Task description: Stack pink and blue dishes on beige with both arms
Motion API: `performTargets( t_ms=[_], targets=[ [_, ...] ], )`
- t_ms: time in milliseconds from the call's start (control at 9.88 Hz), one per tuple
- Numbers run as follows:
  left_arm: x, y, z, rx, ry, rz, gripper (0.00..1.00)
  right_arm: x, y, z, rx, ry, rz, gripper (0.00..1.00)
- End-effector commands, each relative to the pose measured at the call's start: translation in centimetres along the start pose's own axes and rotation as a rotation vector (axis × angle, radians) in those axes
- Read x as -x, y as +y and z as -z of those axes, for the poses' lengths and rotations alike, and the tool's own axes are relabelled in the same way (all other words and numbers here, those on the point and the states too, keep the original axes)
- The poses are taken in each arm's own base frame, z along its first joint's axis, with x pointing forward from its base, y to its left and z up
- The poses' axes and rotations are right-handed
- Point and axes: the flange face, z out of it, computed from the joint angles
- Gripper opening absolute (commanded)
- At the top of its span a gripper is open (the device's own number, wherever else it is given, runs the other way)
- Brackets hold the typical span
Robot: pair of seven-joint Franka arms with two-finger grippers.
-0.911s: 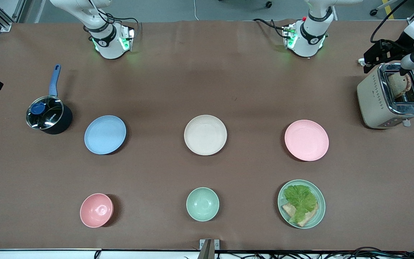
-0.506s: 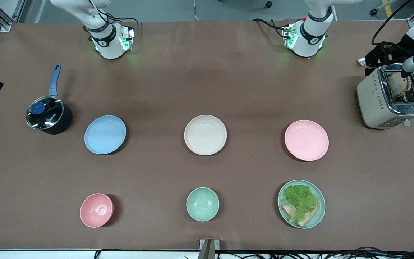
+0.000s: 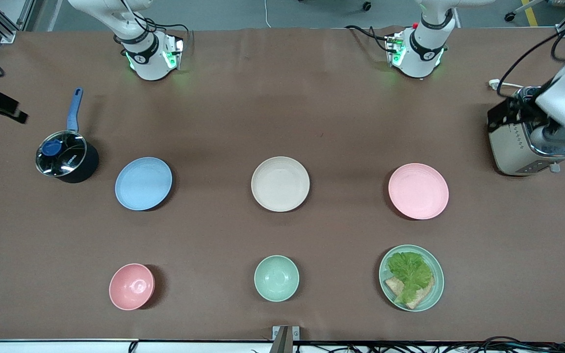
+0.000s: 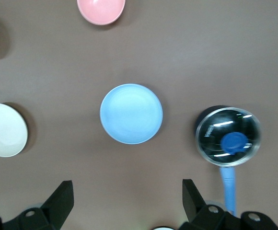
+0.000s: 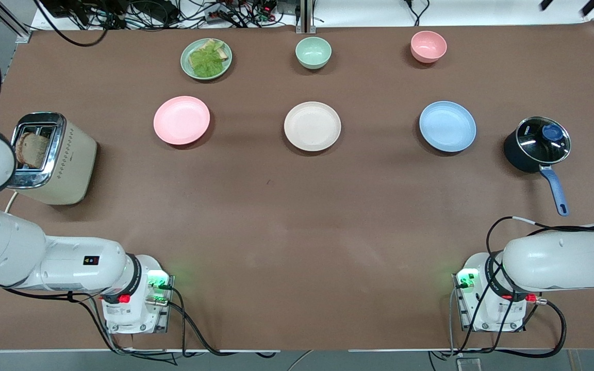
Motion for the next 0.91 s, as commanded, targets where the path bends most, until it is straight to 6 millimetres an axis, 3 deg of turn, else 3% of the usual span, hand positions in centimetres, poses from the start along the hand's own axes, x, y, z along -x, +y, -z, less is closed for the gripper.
performTargets(
  t_ms=[0, 101, 304, 608, 810],
  targets=[
    [-0.3, -1.8, -10.2, 0.02, 0.015, 0.034, 1.0, -2.7, 2.4, -9.0, -0.043, -0.035, 0.076, 1.0],
    [-0.5, -1.9, -15.1, 0.021, 0.048, 0.037, 1.0, -3.7, 2.6, -12.6, -0.063, -0.053, 0.103, 1.0],
    [-0.7, -3.7, -22.4, 0.026, 0.067, 0.062, 1.0, -5.9, 3.2, -19.8, -0.177, -0.093, 0.201, 1.0],
    [-0.5, -4.1, -30.4, 0.038, 0.031, 0.066, 0.97, -6.7, 7.9, -27.5, -0.21, -0.131, 0.366, 1.0],
    [-0.3, -4.3, -34.5, 0.046, -0.012, 0.05, 0.8, -5.6, 12.0, -33.6, -0.331, -0.073, 0.412, 1.0]
  ],
)
